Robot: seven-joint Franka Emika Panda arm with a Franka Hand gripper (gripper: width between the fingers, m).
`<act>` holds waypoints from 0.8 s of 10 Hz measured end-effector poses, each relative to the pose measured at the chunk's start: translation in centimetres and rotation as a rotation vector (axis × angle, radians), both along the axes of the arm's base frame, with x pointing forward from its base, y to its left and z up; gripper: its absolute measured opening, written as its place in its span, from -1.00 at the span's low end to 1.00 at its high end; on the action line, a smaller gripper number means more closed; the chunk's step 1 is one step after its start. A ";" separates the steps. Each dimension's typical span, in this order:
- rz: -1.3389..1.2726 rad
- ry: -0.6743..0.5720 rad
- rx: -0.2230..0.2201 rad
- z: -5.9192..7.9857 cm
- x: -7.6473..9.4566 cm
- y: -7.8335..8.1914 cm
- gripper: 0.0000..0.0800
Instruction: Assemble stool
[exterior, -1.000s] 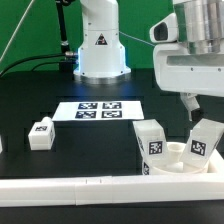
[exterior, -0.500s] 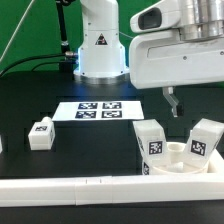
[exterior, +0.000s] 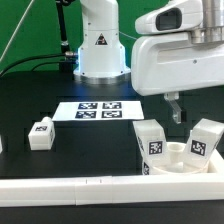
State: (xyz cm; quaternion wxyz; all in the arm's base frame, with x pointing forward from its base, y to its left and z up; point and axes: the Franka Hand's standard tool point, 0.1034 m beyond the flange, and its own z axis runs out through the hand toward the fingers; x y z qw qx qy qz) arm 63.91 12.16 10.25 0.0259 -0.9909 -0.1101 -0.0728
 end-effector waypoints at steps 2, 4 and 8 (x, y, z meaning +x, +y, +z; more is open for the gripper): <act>0.354 -0.024 -0.080 -0.2 1.3 -0.5 0.62; 0.505 0.004 -0.124 -1.6 1.1 0.8 0.62; 0.593 0.002 -0.141 -1.6 1.3 -0.1 0.62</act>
Offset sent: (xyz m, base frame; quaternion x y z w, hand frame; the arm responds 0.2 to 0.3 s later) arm -0.0007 0.0338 -0.0207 -0.0104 -0.0261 -0.1910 0.9812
